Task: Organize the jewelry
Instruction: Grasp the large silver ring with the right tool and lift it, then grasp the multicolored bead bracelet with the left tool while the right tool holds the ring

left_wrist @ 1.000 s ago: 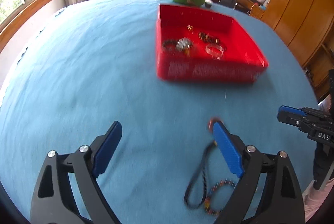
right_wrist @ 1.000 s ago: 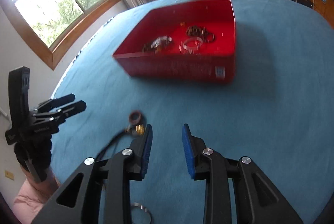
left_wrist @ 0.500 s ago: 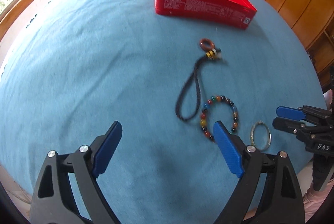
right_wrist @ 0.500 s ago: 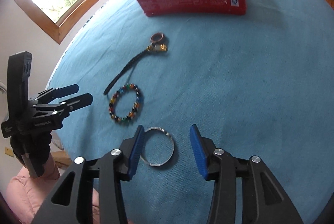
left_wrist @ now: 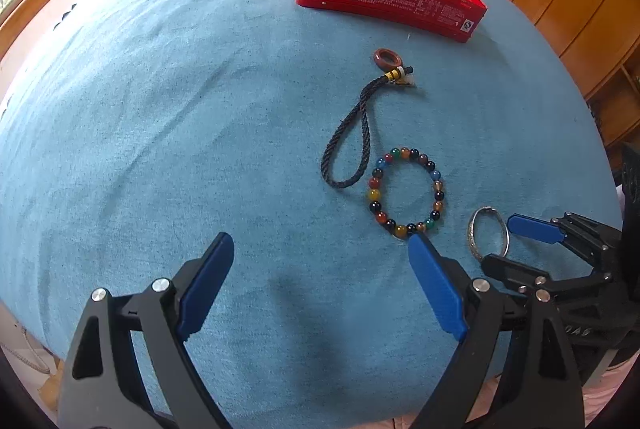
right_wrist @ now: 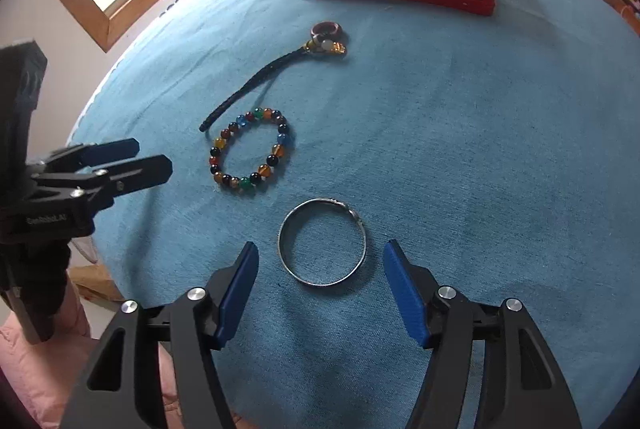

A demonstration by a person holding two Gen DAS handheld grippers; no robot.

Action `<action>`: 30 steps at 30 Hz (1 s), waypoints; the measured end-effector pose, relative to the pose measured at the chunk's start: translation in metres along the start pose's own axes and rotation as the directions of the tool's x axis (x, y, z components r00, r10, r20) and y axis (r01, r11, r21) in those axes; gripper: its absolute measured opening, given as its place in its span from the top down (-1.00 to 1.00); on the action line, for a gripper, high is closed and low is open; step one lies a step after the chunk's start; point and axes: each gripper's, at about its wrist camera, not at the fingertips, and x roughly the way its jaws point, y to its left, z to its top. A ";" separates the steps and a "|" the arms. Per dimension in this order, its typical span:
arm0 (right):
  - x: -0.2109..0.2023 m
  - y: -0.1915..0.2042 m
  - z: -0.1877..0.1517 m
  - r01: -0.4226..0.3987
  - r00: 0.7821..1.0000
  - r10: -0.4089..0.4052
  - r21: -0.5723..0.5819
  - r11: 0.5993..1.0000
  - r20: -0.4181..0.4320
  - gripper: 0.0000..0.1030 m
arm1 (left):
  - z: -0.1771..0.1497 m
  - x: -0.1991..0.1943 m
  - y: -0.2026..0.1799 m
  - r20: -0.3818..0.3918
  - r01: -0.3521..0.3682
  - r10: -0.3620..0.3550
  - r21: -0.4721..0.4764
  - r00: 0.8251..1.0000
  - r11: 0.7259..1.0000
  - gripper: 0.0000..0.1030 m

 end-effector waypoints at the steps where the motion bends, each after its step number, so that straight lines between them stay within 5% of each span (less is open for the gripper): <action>1: 0.001 0.004 -0.001 0.020 1.000 -0.020 -0.019 1.000 0.002 -0.27 | 0.000 -0.001 -0.001 0.000 0.001 -0.001 0.000 1.000 1.000 -0.71; 7: 0.004 0.019 -0.005 0.093 0.995 -0.091 -0.078 0.993 0.027 0.06 | -0.003 -0.003 -0.001 -0.004 0.012 -0.013 -0.009 1.000 1.000 -0.71; 14: -0.001 0.001 0.000 0.018 1.000 -0.018 0.016 1.000 0.025 0.07 | -0.002 0.004 -0.004 -0.024 0.025 -0.025 -0.009 0.999 1.000 -0.72; 30: -0.032 -0.050 -0.004 0.071 0.993 -0.082 0.126 0.989 0.083 0.07 | 0.024 0.043 -0.054 -0.115 0.069 -0.066 0.029 0.991 0.997 -0.64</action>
